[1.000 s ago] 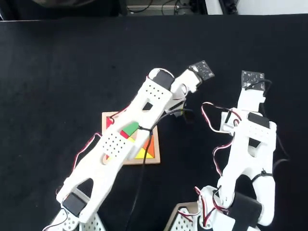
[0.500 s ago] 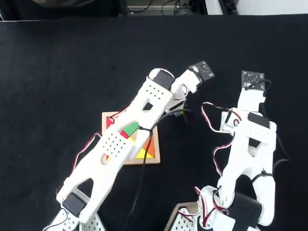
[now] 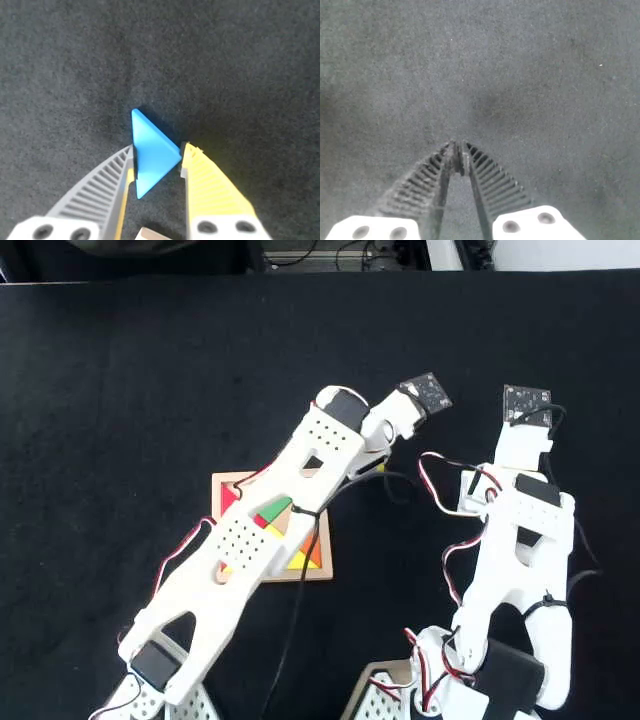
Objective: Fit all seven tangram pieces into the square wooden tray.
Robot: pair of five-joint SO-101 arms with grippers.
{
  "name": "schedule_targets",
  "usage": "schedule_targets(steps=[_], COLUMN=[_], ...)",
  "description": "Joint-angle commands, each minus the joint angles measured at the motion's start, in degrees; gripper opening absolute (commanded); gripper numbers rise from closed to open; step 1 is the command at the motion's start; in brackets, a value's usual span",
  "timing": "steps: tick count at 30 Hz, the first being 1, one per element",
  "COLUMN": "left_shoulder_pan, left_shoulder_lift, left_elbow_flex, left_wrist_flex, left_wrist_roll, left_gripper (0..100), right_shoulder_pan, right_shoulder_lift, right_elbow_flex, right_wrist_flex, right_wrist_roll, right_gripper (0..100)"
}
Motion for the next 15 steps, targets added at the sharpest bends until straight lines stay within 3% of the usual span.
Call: schedule_targets(steps=[1,10,15], left_shoulder_pan=[0.04,-0.31,-2.95], left_shoulder_lift=[-0.97,-6.77,-11.34], left_elbow_flex=[-1.98,-10.86,-10.07], left_wrist_flex=[0.97,12.66,13.01], left_wrist_roll=[0.62,0.26,-2.99], left_gripper=[4,4,4], right_shoulder_pan=[0.00,6.59,6.24], right_shoulder_lift=[-1.89,-1.89,-1.89], right_elbow_flex=[-0.13,-0.57,-0.31], right_wrist_flex=[-1.85,-4.04,-4.13], right_wrist_roll=[-0.26,-3.52,-3.52], right_gripper=[1.1,1.1,1.1])
